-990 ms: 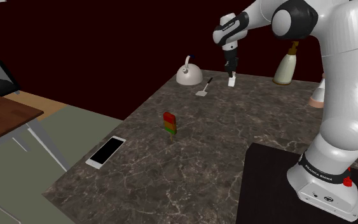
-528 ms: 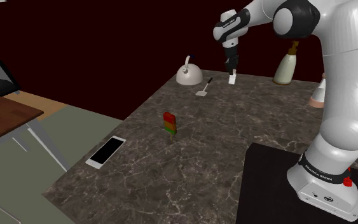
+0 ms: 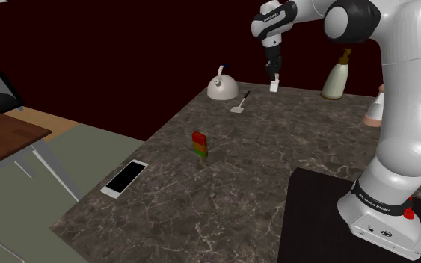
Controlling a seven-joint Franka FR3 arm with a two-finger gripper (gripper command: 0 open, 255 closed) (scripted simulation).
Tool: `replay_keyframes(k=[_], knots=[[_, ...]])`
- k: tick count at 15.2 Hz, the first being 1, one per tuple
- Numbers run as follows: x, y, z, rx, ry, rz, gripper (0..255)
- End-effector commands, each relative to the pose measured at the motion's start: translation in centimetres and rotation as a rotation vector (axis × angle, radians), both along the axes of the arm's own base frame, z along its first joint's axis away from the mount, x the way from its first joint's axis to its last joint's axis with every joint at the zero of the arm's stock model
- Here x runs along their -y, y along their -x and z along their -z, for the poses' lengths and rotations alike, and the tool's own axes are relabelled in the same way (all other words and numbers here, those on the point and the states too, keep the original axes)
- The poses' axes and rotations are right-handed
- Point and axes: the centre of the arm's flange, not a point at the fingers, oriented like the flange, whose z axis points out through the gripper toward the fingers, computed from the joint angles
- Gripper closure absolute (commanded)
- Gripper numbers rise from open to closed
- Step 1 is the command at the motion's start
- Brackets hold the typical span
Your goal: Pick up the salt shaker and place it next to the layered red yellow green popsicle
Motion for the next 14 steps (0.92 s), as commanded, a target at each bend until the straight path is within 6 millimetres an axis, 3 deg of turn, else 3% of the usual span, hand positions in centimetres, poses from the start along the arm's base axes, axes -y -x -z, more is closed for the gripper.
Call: replay_keyframes(k=[1,14], knots=[[-0.1,0.0,-1.1,0.0,0.0,0.0,255],[-0.1,0.0,-7.9,0.0,0.0,0.0,255]])
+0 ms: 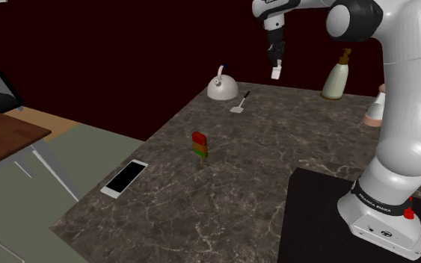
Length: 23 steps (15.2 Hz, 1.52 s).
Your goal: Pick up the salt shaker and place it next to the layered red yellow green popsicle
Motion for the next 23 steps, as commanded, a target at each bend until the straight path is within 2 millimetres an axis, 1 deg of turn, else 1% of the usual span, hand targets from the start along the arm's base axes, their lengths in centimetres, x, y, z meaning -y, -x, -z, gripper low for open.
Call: replay_keyframes(k=[1,16,23], knots=[[0.0,-0.1,-1.1,0.0,0.0,0.0,255],[0.0,-0.1,-8.9,0.0,0.0,0.0,255],[-9.2,1.1,-8.9,0.0,0.0,0.0,255]])
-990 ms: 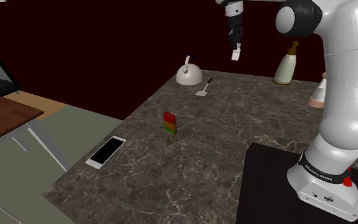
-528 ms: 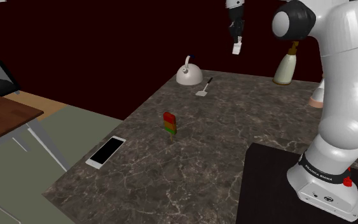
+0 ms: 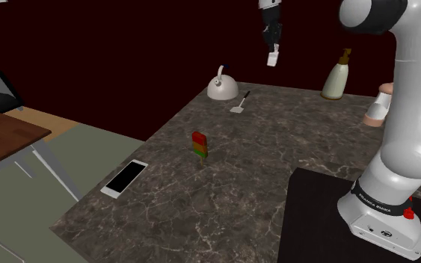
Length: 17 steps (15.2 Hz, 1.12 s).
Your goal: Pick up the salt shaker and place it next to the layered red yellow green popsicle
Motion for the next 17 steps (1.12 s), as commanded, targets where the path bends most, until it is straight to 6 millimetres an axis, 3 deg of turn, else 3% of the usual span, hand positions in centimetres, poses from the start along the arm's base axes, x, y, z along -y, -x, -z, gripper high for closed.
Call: replay_keyframes(k=[1,17], knots=[[-3.0,0.6,-0.1,-0.001,0.0,0.0,255],[-23.9,3.4,-0.1,-0.001,0.0,0.0,255]])
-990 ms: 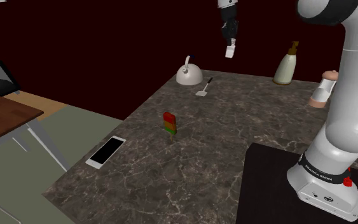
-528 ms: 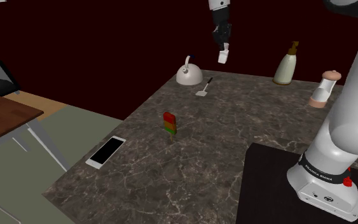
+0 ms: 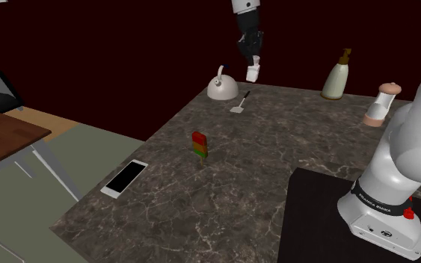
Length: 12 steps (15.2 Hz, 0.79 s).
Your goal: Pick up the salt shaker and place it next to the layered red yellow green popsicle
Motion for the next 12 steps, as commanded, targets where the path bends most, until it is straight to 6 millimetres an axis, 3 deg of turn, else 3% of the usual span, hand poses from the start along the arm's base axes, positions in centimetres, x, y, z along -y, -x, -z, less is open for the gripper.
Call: replay_keyframes(k=[1,12], knots=[[-2.6,0.1,0.2,0.0,0.0,0.002,255],[-17.0,2.0,0.2,0.0,0.0,0.002,255]])
